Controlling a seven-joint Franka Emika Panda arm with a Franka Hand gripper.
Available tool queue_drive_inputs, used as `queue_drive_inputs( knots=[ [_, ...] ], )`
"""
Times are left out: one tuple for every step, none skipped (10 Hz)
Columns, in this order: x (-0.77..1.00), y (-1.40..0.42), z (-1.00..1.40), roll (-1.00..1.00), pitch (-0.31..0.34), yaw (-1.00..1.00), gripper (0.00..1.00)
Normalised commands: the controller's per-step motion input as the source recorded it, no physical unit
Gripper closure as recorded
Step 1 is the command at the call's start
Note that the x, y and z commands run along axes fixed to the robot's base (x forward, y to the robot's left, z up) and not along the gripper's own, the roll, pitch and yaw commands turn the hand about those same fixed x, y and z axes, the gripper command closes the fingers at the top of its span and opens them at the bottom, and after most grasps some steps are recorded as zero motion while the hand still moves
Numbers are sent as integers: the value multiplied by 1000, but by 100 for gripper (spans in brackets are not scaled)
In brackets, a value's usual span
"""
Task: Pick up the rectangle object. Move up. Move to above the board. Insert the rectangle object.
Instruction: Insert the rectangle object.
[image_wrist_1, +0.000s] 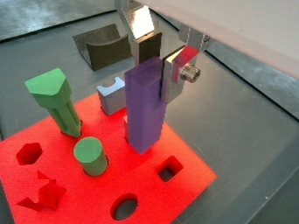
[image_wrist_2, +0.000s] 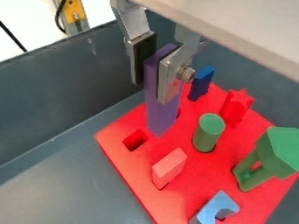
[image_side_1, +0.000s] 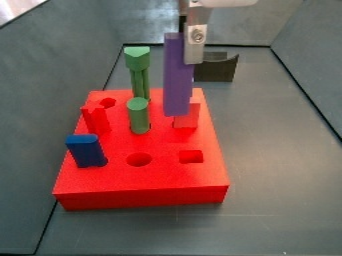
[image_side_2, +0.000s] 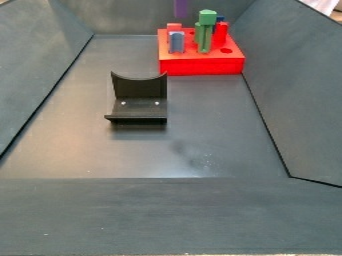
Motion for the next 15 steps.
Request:
queue_drive_inputs(
  knots=[
    [9, 0, -246, 39, -57, -1000, 100],
    [11, 0, -314, 51, -74, -1000, 100],
    [166, 0, -211, 0, -134, -849, 100],
    [37, -51, -97, 0, -103, 0, 100],
    [6, -334, -194, 20, 0, 220, 100],
    [174, -546, -377, 71, 0, 460, 100],
    [174, -483, -357, 64, 0, 414, 100],
    [203, -177, -263, 74, -9, 114, 100],
    [126, -106, -411, 99, 0, 231, 100],
    [200, -77, -357, 61, -3, 491, 100],
    [80, -29, -60, 0, -79, 397, 100],
    [0, -137, -100, 0, -123, 94, 100],
    [-6, -120, -94, 10, -106, 51, 100],
    [-31, -106, -129, 14, -111, 57, 100],
    [0, -63, -149, 11, -123, 34, 100]
  ],
)
